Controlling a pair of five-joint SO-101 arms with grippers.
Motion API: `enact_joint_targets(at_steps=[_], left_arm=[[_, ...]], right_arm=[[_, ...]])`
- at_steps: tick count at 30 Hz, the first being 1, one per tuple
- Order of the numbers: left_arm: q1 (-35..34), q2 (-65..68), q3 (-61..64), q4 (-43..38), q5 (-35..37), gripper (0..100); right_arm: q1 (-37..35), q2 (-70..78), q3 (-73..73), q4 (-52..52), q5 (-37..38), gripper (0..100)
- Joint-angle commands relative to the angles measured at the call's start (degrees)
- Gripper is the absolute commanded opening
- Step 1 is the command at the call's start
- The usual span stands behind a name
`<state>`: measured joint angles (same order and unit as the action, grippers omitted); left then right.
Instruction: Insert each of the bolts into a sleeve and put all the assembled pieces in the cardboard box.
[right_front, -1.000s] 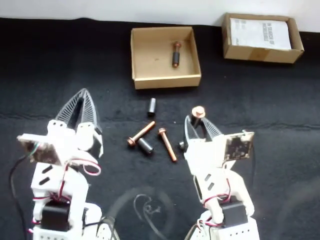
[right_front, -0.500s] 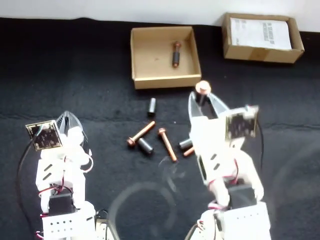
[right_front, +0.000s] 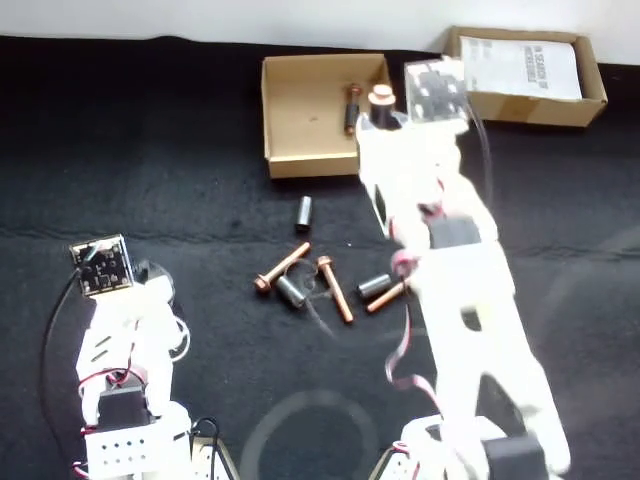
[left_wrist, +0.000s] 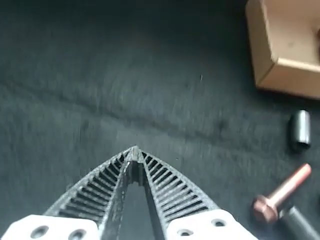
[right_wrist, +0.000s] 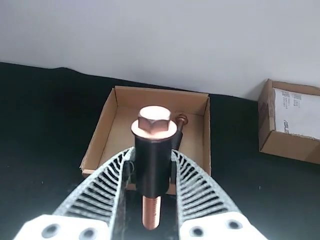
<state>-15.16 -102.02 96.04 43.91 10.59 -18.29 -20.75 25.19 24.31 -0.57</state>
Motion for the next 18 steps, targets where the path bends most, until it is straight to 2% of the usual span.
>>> enact_joint_targets(at_steps=[1,18], left_arm=[[-0.4,-1.36,1.01,1.76,-0.35,1],[1.71,-1.36,1.01,2.11,-0.44,1]], right_arm=[[0.57,9.36,-12.79,-1.45,0.18,0.7],[0.57,55.78,-56.57,-1.27,0.18,0.7]])
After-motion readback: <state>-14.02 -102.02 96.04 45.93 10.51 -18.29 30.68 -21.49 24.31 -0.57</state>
